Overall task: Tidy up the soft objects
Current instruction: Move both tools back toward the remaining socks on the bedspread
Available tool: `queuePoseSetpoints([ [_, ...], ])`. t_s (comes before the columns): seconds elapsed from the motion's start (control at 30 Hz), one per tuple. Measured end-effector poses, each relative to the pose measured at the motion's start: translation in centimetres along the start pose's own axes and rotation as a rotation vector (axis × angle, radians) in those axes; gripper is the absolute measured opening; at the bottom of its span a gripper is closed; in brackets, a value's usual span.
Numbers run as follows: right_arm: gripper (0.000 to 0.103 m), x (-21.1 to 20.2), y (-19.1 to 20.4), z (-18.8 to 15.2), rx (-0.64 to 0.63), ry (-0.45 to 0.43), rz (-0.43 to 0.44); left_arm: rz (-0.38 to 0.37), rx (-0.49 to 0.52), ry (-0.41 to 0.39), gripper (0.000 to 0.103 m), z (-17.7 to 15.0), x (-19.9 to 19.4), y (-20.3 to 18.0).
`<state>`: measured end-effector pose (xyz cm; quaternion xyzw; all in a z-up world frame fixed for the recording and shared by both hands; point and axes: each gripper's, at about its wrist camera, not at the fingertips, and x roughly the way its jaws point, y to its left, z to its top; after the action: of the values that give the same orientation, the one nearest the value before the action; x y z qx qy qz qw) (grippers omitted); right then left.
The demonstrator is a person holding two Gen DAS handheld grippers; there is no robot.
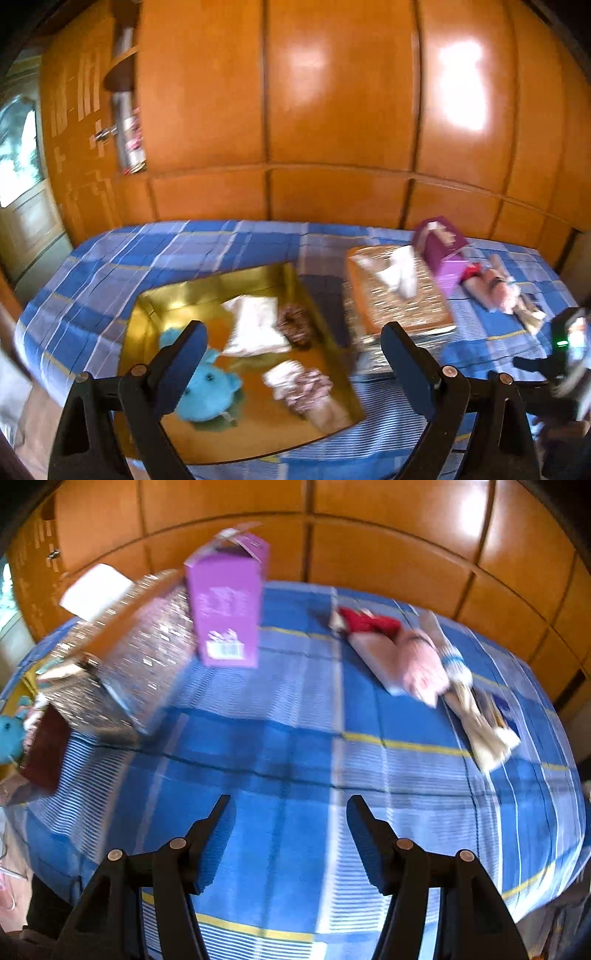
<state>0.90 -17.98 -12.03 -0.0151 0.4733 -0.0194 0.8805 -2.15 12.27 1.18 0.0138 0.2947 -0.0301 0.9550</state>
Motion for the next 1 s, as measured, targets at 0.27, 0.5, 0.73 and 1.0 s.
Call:
queuePoseSetpoints([
  [0.27, 0.063, 0.9, -2.8, -2.3, 0.077, 0.034, -0.035, -0.242, 0.209, -0.007, 0.095, 2.0, -0.4, -9.1],
  [0.5, 0.067, 1.3, -3.5, -2.5, 0.105, 0.024, -0.006, -0.388, 0.323, 0.037, 0.093, 4.4, 2.0, -18.1],
  [0.73, 0.073, 1.4, -4.1, -2.6, 0.134, 0.018, 0.020, -0.377, 0.413, 0.103, 0.077, 9.4, 8.8, -28.2],
  [1.0, 0.080, 1.8, -4.3, -2.7, 0.134, 0.003, 0.051, -0.264, 0.479, 0.264, 0.077, 9.5, 20.6, -36.2],
])
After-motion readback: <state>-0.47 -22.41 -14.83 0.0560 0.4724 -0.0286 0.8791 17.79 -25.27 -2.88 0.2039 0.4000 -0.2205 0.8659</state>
